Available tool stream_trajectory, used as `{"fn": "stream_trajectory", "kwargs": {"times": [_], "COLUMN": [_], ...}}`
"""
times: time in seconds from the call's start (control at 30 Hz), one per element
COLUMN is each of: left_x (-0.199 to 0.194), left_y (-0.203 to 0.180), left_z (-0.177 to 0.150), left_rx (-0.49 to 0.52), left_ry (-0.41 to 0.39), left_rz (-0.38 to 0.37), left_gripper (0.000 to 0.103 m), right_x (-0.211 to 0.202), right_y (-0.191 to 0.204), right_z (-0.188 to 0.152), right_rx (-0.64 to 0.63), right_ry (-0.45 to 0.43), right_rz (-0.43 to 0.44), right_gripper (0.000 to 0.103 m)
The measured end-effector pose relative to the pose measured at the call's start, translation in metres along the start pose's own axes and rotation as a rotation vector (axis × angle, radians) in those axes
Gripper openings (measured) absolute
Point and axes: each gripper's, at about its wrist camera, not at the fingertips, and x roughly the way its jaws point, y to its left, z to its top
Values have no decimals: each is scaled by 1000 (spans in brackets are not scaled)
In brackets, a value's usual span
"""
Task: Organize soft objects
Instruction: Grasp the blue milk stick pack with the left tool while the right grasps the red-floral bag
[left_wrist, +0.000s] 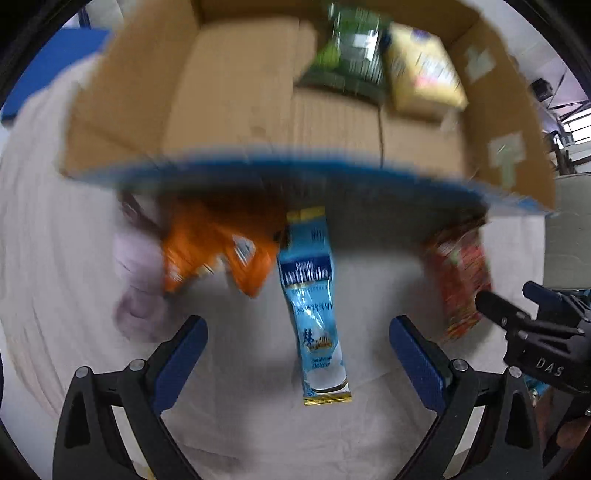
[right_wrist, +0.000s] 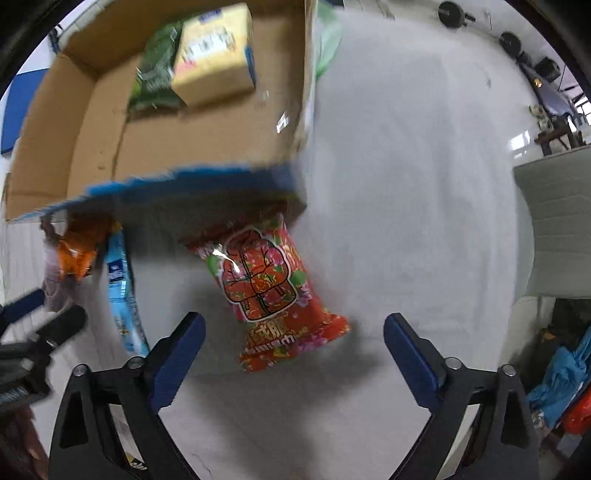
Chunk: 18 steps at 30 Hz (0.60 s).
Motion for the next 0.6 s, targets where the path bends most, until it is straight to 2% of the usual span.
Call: {"fn": "stream_trajectory", "kwargs": {"times": [0.1, 0.2, 0.27, 0.3, 0.33, 0.37, 0.47, 0.57, 0.6], "left_x": [27, 48, 59, 64, 64, 63, 62, 55, 52], "left_y": [-1, -2, -2, -3, -6, -9, -17, -28, -32], "left_z": [-3, -6, -9, -11, -13, -14, -17, -23, -24], "left_rx": [-12, -19, -24, -23, -14, -2, 14, 39, 48], "left_ry": [59, 109, 135, 151, 135, 124, 109, 80, 79], "left_rz": [9, 11, 14, 12, 27, 40, 66, 70, 69], "left_gripper": [100, 95, 82, 72, 71, 71, 67, 41, 29], "right_x": [16, 29, 36, 39, 40, 43, 48, 46, 46], "right_y": [3, 7, 8, 8, 9, 9, 9, 11, 12], "right_z": [3, 6, 8, 8, 9, 9, 7, 2, 0], "right_rx": [4, 5, 6, 7, 7, 9, 19, 4, 2], "right_ry": [23, 46, 58, 58, 57, 64, 81, 78, 77], "right_rz": [11, 14, 4, -1, -3, 0, -11, -34, -42], "right_gripper": [95, 88, 86, 85, 78, 66, 60, 58, 58]}}
